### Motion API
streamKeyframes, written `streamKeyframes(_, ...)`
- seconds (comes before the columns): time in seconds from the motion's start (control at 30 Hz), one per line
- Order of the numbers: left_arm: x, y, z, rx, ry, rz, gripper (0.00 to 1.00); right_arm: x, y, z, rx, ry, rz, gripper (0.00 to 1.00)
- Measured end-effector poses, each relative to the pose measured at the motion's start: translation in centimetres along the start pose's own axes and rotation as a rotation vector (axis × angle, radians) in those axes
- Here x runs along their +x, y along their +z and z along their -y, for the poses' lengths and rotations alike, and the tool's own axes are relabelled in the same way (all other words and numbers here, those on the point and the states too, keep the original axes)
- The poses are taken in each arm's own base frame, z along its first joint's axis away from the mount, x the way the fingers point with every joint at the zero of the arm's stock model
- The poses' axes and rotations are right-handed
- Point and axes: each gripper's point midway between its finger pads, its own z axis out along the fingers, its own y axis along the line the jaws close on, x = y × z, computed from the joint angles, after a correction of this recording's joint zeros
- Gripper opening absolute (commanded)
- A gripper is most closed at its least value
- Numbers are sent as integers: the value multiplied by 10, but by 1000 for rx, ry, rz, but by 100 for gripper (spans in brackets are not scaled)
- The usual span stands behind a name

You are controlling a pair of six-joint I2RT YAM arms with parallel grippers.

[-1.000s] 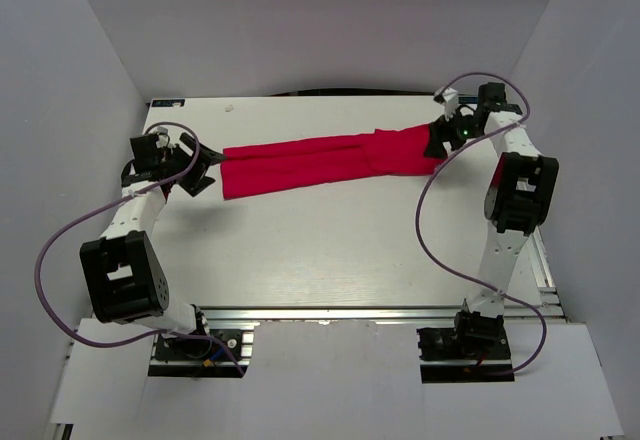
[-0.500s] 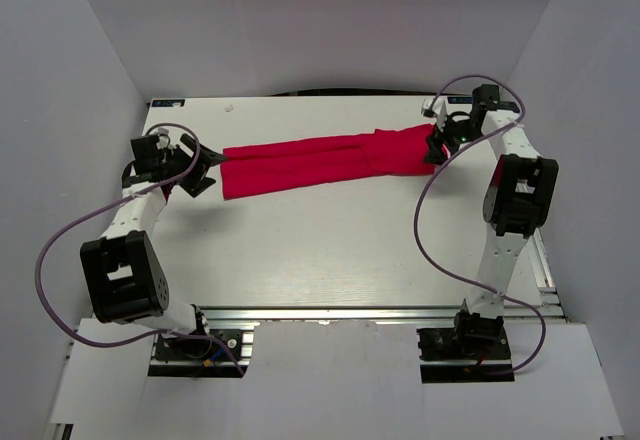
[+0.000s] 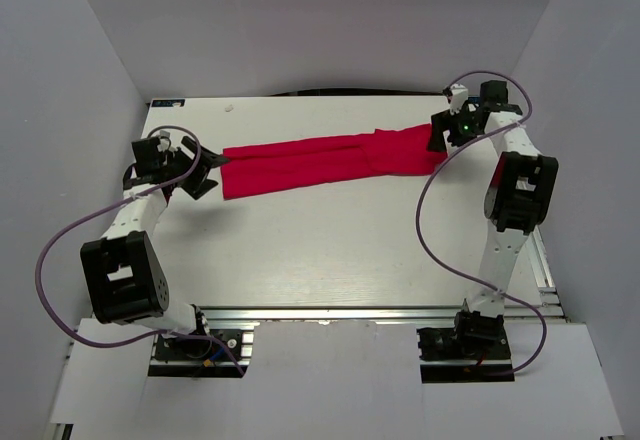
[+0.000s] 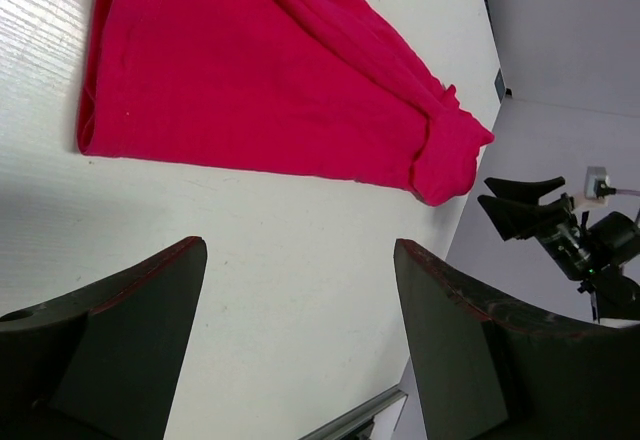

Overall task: Fold and stack the t-shirts
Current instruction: Grab the bottom of the folded rectangular tshirt with right arm

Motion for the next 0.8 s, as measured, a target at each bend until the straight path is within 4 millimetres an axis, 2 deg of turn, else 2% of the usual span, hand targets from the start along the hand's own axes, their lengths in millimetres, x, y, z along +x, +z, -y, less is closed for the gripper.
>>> streamKeyframes(0.27, 0, -2, 3, 9, -6, 3, 87, 25, 36, 30, 72, 139, -70, 89)
streamKeyframes(0.33, 0, -2, 4, 11, -8, 5, 87, 33, 44, 32, 70, 161, -86, 89)
streamKeyframes(0.47, -1, -2, 4, 14, -9, 6, 87, 26, 44, 33, 69, 178, -65, 88)
streamKeyframes(0.8, -1, -2, 6, 18, -22, 6, 87, 24, 52, 30, 46, 243, -46, 82)
